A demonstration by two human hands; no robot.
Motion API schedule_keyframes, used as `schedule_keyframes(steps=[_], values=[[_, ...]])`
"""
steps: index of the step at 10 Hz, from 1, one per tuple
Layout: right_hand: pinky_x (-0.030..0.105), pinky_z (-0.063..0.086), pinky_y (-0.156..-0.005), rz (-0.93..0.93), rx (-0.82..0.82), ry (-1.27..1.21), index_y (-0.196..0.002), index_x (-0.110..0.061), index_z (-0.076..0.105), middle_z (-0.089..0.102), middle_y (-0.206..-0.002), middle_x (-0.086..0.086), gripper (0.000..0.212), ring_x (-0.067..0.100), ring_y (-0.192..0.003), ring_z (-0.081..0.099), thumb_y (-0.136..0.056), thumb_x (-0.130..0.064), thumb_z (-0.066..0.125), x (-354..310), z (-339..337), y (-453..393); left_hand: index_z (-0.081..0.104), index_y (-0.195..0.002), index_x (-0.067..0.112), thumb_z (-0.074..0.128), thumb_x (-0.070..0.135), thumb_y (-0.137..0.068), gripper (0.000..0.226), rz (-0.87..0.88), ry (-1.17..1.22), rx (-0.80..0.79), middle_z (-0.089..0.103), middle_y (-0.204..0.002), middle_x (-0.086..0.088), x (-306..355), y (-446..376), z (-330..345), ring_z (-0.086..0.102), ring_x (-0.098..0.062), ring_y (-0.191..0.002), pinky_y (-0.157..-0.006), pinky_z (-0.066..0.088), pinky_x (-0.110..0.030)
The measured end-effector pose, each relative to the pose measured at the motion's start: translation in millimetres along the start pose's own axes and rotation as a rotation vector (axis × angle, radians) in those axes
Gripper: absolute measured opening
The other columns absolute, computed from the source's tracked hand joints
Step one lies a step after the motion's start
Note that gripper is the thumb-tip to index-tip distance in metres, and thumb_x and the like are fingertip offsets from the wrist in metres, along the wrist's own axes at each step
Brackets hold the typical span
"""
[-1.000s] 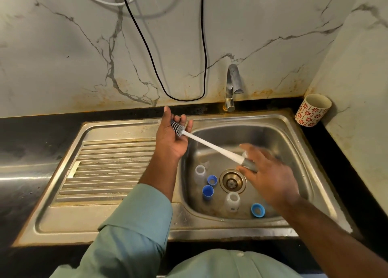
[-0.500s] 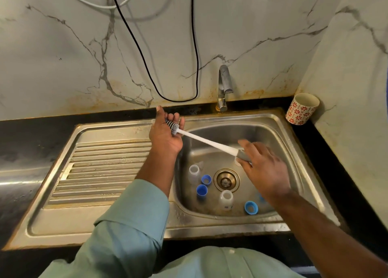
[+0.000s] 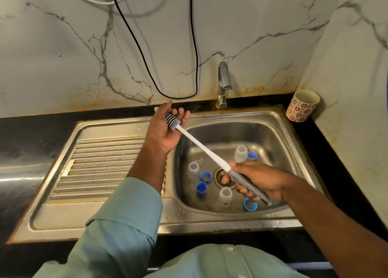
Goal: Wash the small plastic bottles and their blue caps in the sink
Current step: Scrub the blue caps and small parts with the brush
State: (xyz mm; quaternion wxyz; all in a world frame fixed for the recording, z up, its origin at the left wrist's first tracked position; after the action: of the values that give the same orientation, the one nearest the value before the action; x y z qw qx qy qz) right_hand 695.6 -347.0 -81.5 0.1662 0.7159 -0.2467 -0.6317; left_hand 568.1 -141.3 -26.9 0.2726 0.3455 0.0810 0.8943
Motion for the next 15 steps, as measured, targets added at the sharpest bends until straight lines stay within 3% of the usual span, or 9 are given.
schedule_keyframes(steps=[2, 3, 5, 8, 10, 12, 13, 14, 15], values=[[0.025, 0.042, -0.058, -0.360, 0.694, 0.920, -0.102, -0.026, 0.056, 0.055, -0.090, -0.013, 0.033, 0.006, -0.069, 0.048, -0.090, -0.057, 0.053, -42.9, -38.4, 23.8, 0.059, -0.077, 0.013, 0.065, 0.024, -0.094, 0.021, 0.067, 0.029, 0.076, 0.057, -0.062, 0.000, -6.8, -1.6, -5.1, 0.065, -0.014, -0.062, -0.092, 0.056, -0.042], [0.025, 0.040, -0.042, -0.131, 0.028, 0.027, -0.098, -0.004, 0.063, 0.054, -0.067, 0.002, 0.039, 0.011, -0.048, 0.044, -0.096, -0.042, 0.053, -14.2, -12.3, 12.8, 0.057, -0.076, 0.013, 0.066, 0.024, -0.091, 0.021, 0.025, 0.060, -0.018, 0.059, -0.062, -0.001, -11.0, -2.1, 4.3, 0.069, -0.016, -0.066, -0.090, 0.058, -0.044], [0.027, 0.049, -0.043, -0.517, 0.671, 1.127, -0.107, -0.020, 0.065, 0.066, -0.080, -0.002, 0.045, 0.015, -0.060, 0.060, -0.102, -0.047, 0.030, -54.2, -36.0, 34.1, 0.058, -0.078, 0.013, 0.064, 0.026, -0.094, 0.022, 0.068, 0.042, 0.054, 0.060, -0.063, -0.001, -14.4, -2.3, -0.9, 0.070, -0.018, -0.068, -0.098, 0.053, -0.044], [0.029, 0.055, -0.058, -0.559, 0.797, 1.050, -0.108, -0.023, 0.066, 0.067, -0.086, -0.003, 0.025, 0.018, -0.072, 0.064, -0.088, -0.038, 0.061, -48.1, -27.8, 32.2, 0.058, -0.081, 0.014, 0.063, 0.025, -0.096, 0.020, 0.091, 0.030, 0.178, 0.057, -0.059, 0.000, -10.1, -3.9, -8.4, 0.064, -0.016, -0.060, -0.100, 0.052, -0.043], [0.031, 0.052, -0.053, -0.117, -0.157, -0.095, -0.109, -0.003, 0.066, 0.070, -0.086, 0.014, 0.031, 0.021, -0.060, 0.061, -0.099, -0.028, 0.052, -19.9, -4.5, 9.4, 0.055, -0.076, 0.014, 0.064, 0.032, -0.094, 0.027, 0.041, 0.088, 0.059, 0.056, -0.060, 0.000, -7.7, -5.0, -1.9, 0.066, -0.015, -0.061, -0.093, 0.055, -0.044], [0.029, 0.046, -0.065, -0.337, 0.697, 1.090, -0.121, -0.028, 0.056, 0.058, -0.100, -0.006, 0.033, 0.012, -0.086, 0.058, -0.097, -0.048, 0.048, -51.1, -35.9, 10.9, 0.056, -0.075, 0.017, 0.058, 0.043, -0.096, 0.034, 0.079, 0.073, 0.152, 0.055, -0.061, 0.003, -10.1, -11.3, -11.6, 0.066, -0.015, -0.063, -0.094, 0.053, -0.044], [0.029, 0.037, -0.041, -0.081, -0.023, -0.021, -0.106, -0.008, 0.067, 0.052, -0.069, 0.003, 0.035, 0.010, -0.050, 0.043, -0.099, -0.038, 0.049, -10.7, -9.4, 0.3, 0.054, -0.069, 0.017, 0.058, 0.045, -0.093, 0.037, 0.027, 0.086, 0.020, 0.055, -0.058, 0.002, -9.0, -11.3, 2.6, 0.066, -0.016, -0.063, -0.093, 0.054, -0.050], [0.021, 0.034, -0.040, -0.050, -0.088, -0.093, -0.107, -0.001, 0.066, 0.053, -0.064, 0.004, 0.036, 0.010, -0.045, 0.042, -0.099, -0.032, 0.050, -6.2, -11.6, 0.0, 0.055, -0.062, 0.020, 0.057, 0.050, -0.088, 0.040, -0.009, 0.089, -0.089, 0.058, -0.059, 0.003, -11.5, -8.6, 9.5, 0.068, -0.018, -0.068, -0.098, 0.049, -0.053], [0.025, 0.047, -0.054, -0.359, 0.615, 0.940, -0.112, -0.019, 0.065, 0.065, -0.080, -0.005, 0.034, 0.010, -0.066, 0.059, -0.100, -0.043, 0.044, -38.0, -46.7, 9.7, 0.054, -0.068, 0.022, 0.052, 0.051, -0.096, 0.040, 0.017, 0.003, 0.020, 0.059, -0.064, 0.005, -18.9, -10.2, -3.8, 0.067, -0.017, -0.071, -0.101, 0.043, -0.047]])
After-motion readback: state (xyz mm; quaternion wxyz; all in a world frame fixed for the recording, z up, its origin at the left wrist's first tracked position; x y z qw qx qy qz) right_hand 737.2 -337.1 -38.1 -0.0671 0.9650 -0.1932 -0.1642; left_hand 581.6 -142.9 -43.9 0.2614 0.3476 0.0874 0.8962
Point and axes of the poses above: each hand's wrist, its own y-axis away from the middle knuckle, its own z-axis out of the palm, x = y × z, the point moved 9 cm from there along -y, towards the middle knuckle
